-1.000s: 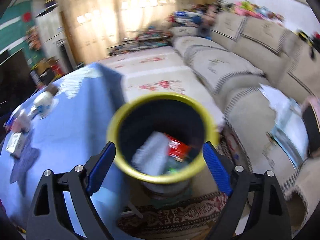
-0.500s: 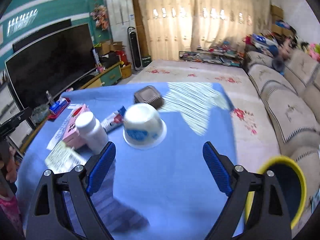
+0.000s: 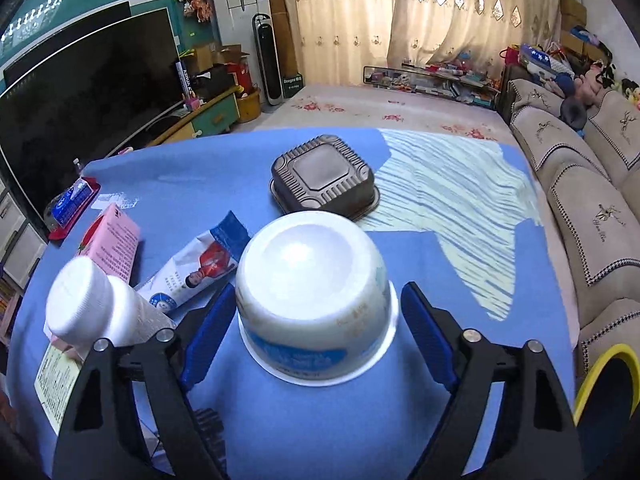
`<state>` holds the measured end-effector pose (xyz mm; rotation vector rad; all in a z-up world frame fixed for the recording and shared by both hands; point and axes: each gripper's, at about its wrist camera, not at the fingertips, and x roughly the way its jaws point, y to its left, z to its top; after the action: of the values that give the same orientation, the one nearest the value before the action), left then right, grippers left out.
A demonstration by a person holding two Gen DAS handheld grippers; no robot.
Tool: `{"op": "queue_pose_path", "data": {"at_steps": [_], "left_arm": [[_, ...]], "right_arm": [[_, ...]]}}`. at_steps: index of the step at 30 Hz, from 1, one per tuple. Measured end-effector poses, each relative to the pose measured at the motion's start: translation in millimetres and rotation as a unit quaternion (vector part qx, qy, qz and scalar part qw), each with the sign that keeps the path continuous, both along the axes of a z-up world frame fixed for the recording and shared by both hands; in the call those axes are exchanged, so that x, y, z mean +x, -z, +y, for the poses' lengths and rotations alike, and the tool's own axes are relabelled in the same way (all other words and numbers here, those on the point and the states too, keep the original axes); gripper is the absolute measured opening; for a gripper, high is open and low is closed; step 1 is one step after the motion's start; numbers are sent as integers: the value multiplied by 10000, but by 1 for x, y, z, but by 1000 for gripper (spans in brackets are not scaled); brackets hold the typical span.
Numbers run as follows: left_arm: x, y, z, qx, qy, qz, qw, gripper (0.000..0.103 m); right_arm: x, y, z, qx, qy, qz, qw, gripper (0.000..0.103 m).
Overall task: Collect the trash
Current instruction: 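Grasp the upside-down white yogurt cup with the right gripper, then carry the yogurt cup into the bin and open the right gripper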
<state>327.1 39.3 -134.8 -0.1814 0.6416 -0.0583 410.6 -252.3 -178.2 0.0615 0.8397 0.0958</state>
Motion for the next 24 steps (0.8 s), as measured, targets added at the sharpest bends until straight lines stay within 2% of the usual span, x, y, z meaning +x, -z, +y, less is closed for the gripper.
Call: {"op": "queue_pose_path", "data": {"at_steps": [6,11,18,24], "left_arm": [[0,4,-3,90,27,43,9999,98],[0,5,-8,178,20,57,9998,98],[0,7,-13,300,35,60,9995,98],[-1,8,-22,474,125,32,9988,98]], "right_arm": [[-10,-5,-4,-21,120,21,9999,75],[-37,-24,-22,107,295,-123,9994,75],[-108,-47,-78,81,752,-341,9966,76],[-159,-34,-161,-64,1696,-182,9853,76]]}}
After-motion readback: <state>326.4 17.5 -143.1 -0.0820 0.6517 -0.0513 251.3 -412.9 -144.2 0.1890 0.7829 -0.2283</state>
